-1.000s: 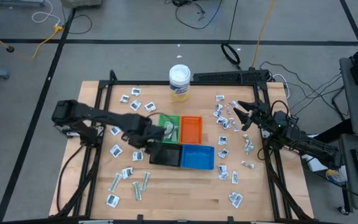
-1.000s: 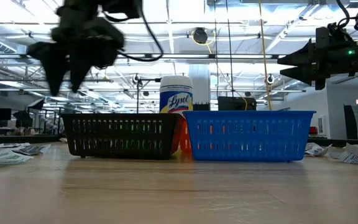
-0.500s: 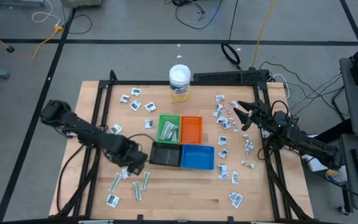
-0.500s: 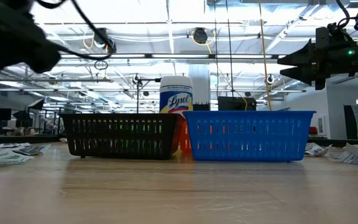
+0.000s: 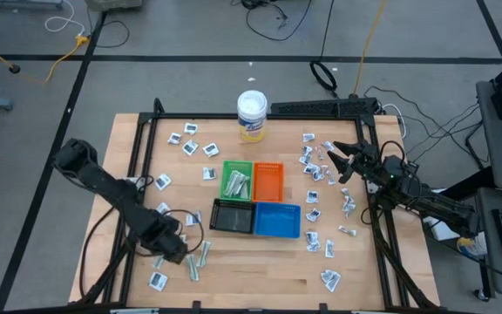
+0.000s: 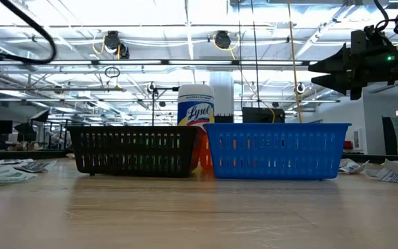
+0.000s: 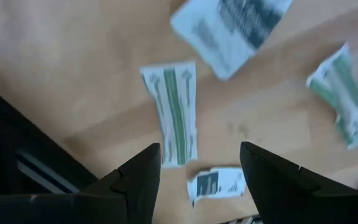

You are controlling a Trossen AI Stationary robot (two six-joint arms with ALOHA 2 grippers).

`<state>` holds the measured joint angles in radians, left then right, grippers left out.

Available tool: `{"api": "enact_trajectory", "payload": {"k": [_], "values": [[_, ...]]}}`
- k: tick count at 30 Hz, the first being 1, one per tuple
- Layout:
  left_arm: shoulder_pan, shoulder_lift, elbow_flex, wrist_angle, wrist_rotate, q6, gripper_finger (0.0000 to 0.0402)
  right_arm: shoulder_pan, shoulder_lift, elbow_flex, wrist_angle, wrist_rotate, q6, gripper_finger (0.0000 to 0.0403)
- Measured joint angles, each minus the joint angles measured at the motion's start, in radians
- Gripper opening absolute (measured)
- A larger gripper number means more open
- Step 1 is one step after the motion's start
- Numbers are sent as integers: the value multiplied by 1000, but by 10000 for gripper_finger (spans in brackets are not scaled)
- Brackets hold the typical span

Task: Pick & Place First Aid Supplies
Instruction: Put the bandage pack into the green bin

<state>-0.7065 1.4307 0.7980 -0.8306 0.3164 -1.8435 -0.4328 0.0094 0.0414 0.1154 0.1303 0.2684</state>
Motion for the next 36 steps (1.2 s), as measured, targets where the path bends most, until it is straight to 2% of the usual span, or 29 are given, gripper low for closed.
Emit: {"api": "enact_trajectory", "payload": {"k": [8, 22, 31, 33, 36], "values": [[-73, 0, 0, 17, -3, -97, 225, 0, 0, 0, 0, 0, 0, 242], [-75, 96, -2, 19, -56, -65, 225, 0, 0, 0, 0, 0, 0, 242], [-75, 119, -42, 88, -56, -54, 225, 0, 0, 0, 0, 0, 0, 242], [-75, 119, -43, 92, -55, -37, 219, 0, 0, 0, 0, 0, 0, 242], [-75, 119, -43, 94, -51, -40, 188, 0, 0, 0, 0, 0, 0, 242]]}}
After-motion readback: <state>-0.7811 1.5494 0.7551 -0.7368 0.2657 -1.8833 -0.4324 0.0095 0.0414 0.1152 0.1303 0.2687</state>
